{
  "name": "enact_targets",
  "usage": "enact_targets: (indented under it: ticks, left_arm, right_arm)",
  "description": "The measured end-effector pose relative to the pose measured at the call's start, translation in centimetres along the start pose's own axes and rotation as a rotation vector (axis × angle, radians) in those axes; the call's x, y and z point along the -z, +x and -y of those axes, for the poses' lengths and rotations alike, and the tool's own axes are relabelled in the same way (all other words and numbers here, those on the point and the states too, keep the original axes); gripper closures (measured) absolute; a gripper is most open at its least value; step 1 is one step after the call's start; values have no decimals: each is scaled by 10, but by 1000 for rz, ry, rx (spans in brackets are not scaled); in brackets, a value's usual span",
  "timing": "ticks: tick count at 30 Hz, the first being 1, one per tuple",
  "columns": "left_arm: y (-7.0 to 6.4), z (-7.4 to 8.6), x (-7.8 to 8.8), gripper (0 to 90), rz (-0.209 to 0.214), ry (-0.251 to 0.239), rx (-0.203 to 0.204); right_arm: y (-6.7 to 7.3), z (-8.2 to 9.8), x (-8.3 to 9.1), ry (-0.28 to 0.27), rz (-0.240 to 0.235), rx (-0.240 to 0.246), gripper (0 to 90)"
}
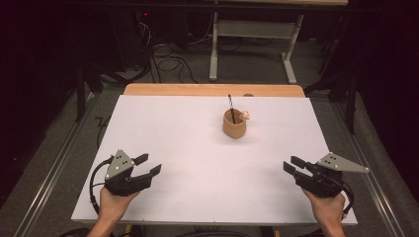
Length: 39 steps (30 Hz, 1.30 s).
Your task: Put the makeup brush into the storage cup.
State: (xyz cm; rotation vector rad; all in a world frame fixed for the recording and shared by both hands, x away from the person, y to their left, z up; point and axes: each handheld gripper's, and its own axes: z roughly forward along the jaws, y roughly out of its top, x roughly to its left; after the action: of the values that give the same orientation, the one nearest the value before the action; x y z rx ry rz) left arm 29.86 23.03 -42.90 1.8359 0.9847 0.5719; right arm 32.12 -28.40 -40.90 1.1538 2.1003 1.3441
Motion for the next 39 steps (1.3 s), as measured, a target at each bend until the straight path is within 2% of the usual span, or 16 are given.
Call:
enact_targets:
  ticks: [3, 11, 26, 28, 34, 39]
  left_arm:
    - [-1, 0, 1, 421, 0, -4, -5]
    - [0, 2, 2, 419, 6, -5, 12]
    - [0, 6, 5, 390, 11, 1, 32]
    - [1, 6, 6, 380, 8, 1, 40]
    - [1, 7, 7, 356, -4, 1, 40]
    - [4, 9, 7, 342, -8, -2, 62]
  right_arm:
    - [0, 4, -1, 5, 4, -5, 615]
    - [-1, 13, -5, 5, 17, -18, 597]
    - [-10, 26, -11, 30, 50, -53, 387]
    - [-13, 27, -12, 29, 55, -62, 380]
    - [-11, 30, -16, 49, 52, -59, 356]
    - [-7, 30, -16, 44, 53, -44, 351]
